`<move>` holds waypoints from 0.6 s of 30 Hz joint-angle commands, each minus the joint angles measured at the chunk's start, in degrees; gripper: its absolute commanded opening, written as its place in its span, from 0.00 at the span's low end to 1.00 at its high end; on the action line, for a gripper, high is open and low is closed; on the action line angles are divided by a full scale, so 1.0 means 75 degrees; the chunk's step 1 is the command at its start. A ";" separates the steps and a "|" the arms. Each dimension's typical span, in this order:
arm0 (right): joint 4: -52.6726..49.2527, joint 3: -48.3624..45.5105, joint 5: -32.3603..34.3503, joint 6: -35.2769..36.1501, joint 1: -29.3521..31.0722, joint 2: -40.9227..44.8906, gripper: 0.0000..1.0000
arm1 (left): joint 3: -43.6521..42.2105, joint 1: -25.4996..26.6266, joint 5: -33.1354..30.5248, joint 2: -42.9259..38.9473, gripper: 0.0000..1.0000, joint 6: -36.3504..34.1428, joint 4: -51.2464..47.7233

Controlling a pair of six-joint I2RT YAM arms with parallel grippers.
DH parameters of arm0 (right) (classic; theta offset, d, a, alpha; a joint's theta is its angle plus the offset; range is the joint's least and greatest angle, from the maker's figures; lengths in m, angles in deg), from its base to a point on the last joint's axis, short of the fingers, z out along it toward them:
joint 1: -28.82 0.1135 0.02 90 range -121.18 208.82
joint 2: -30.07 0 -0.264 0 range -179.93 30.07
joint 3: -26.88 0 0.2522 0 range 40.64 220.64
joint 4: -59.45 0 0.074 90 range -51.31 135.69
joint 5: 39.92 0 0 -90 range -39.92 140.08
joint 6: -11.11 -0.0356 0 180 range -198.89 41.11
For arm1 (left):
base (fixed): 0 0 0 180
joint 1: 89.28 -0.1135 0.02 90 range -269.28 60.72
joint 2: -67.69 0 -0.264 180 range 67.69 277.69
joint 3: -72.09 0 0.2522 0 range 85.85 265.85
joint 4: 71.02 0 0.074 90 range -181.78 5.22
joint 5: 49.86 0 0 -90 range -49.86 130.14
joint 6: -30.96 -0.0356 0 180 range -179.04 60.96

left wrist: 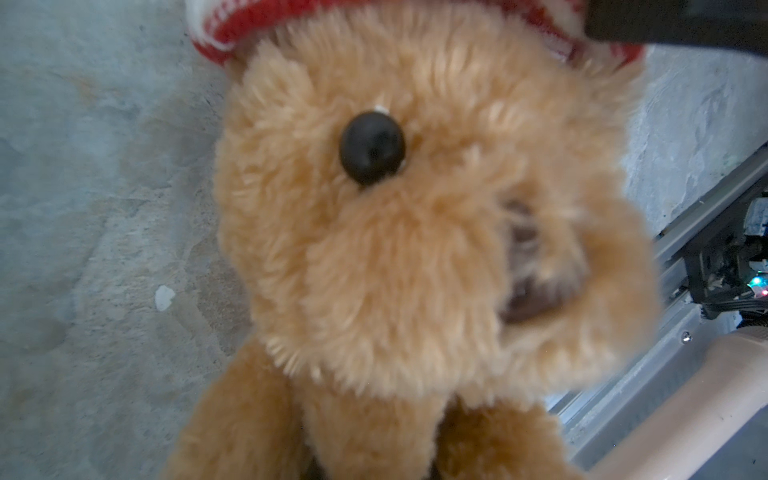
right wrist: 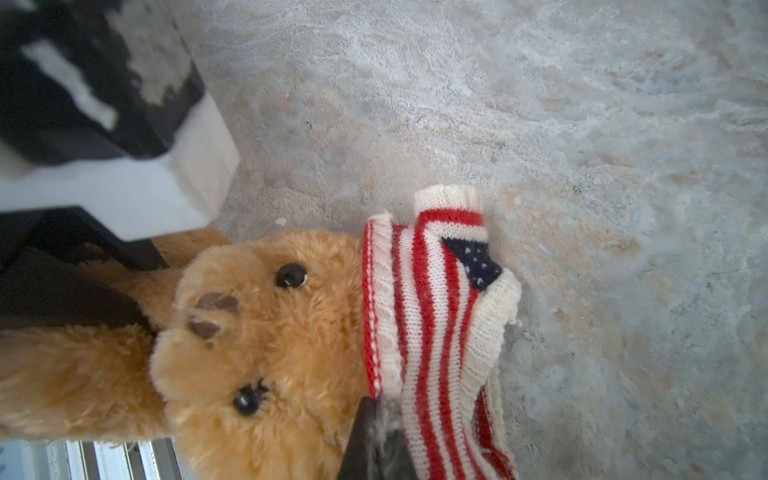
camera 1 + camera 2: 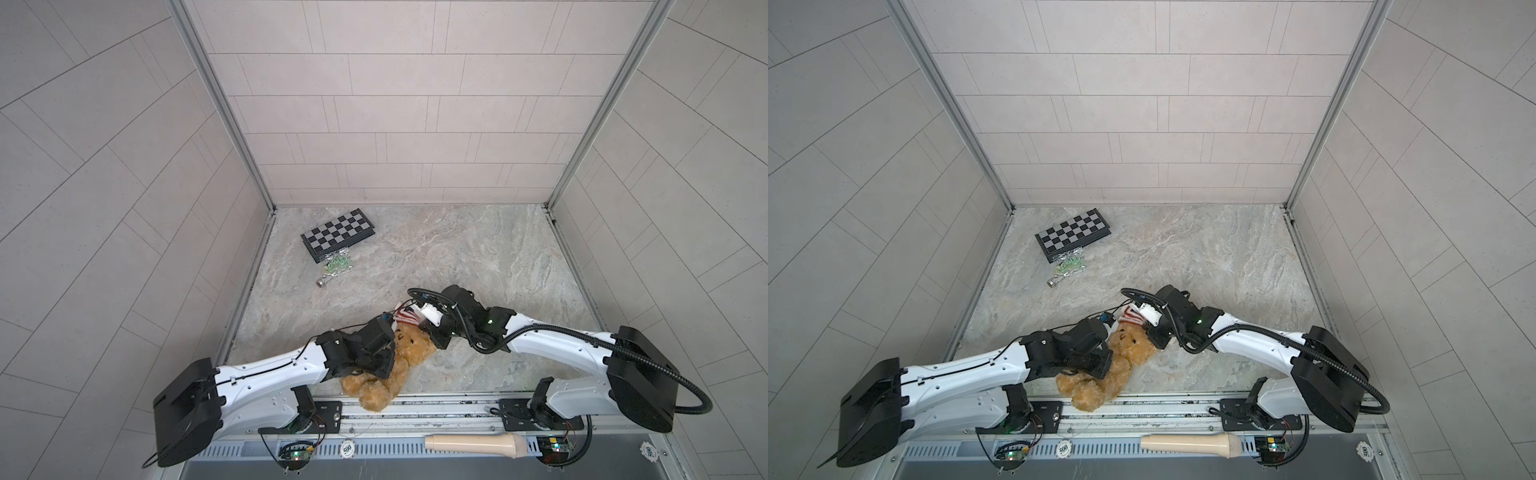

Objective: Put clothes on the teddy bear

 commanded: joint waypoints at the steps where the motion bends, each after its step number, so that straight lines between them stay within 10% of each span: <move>1: 0.0141 -0.0136 -0.0182 -0.0045 0.0065 0.0285 0.00 | -0.0112 -0.0060 -0.0844 0.0212 0.00 0.0067 -0.0033; 18: 0.0084 -0.0081 -0.0726 -0.0496 0.0317 0.0871 0.00 | -0.0973 0.0801 -0.3094 -0.0764 0.00 -0.1370 0.1698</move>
